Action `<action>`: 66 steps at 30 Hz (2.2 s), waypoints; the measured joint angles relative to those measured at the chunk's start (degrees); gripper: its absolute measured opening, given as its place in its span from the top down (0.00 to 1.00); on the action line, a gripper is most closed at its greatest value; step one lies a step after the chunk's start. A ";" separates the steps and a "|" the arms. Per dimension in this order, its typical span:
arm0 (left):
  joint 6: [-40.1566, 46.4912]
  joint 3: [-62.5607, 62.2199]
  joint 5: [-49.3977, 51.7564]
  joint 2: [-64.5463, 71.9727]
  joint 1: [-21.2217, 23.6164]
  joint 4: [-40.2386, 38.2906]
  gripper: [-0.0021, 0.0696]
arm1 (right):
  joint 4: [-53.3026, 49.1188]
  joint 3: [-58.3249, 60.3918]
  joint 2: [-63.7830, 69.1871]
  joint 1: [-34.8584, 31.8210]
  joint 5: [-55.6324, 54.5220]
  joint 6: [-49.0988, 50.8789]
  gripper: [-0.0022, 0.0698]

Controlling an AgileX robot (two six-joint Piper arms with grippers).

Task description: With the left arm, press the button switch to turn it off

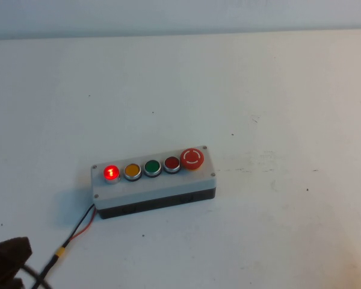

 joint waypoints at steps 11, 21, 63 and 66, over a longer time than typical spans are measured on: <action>7.40 -27.15 18.11 37.10 -0.12 9.29 0.97 | 0.00 0.00 0.00 0.00 0.00 0.00 0.99; 9.63 -41.74 21.45 58.98 -6.65 11.30 0.97 | 0.00 0.00 0.00 0.00 0.00 0.00 0.99; 10.36 -53.06 18.70 78.06 -7.48 14.46 0.97 | 0.00 0.00 0.00 0.00 0.00 0.00 0.99; 10.36 -53.06 18.68 78.06 -7.48 14.73 0.97 | 0.00 0.00 0.00 0.00 0.00 0.00 0.99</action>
